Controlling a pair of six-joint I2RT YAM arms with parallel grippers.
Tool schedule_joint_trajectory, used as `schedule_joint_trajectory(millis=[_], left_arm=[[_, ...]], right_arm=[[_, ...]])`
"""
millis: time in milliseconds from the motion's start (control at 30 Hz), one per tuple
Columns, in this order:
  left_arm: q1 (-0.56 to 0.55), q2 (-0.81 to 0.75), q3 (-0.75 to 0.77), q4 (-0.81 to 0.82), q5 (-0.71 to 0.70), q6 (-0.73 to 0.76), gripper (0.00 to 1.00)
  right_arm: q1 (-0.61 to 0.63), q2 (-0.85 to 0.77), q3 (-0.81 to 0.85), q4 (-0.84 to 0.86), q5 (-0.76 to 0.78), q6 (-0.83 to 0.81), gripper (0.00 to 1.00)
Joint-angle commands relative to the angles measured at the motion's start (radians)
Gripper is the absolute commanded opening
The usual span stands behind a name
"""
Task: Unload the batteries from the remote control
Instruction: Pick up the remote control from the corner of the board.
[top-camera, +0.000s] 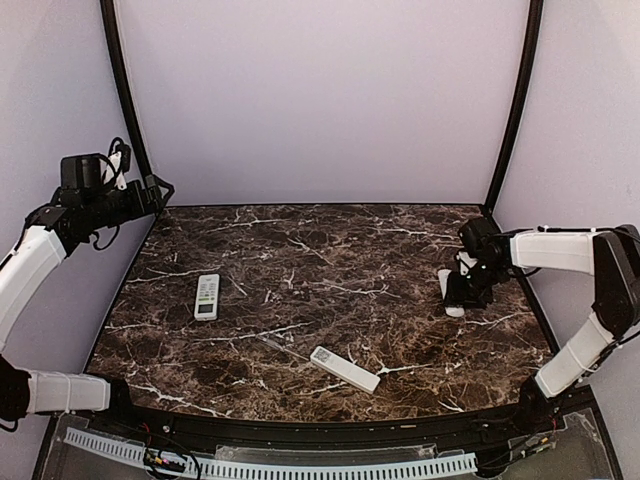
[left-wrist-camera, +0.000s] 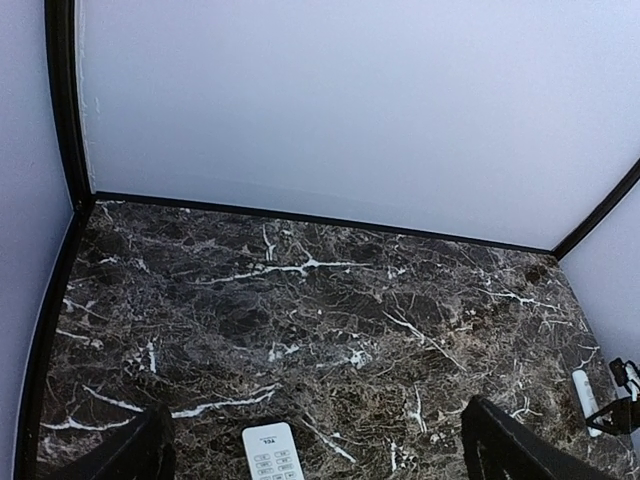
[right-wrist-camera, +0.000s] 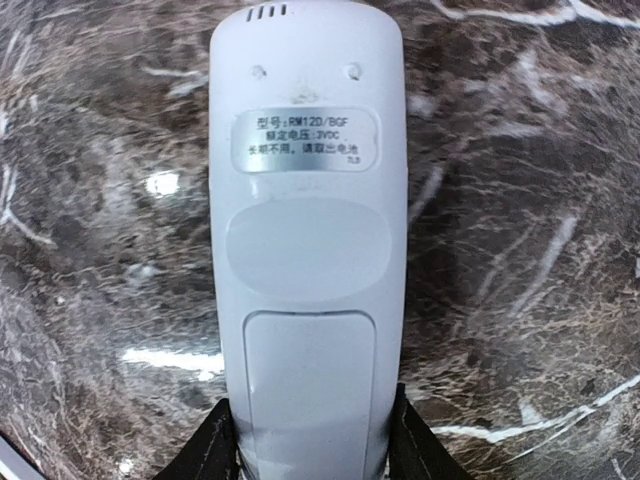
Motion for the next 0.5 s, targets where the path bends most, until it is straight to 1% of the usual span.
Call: schedule_joint_trajectory(millis=[0, 200, 300, 400, 467], left_arm=[[-0.004, -0.033, -0.063, 0.008, 0.042, -0.082, 0.99], [-0.006, -0.076, -0.192, 0.08, 0.063, -0.191, 0.99], [-0.012, -0.078, -0.278, 0.131, 0.11, -0.29, 0.99], [-0.059, -0.055, -0.328, 0.187, 0.142, -0.351, 0.99], [-0.101, -0.029, -0.335, 0.189, 0.136, -0.372, 0.99]], right_arm=[[0.072, -0.012, 0.058, 0.009, -0.04, -0.013, 0.41], [0.209, 0.068, 0.142, 0.053, -0.064, -0.02, 0.4], [0.291, 0.143, 0.222, 0.061, -0.073, -0.043, 0.4], [0.38, 0.226, 0.308, 0.071, -0.081, -0.073, 0.4], [0.426, 0.275, 0.359, 0.077, -0.096, -0.092, 0.4]])
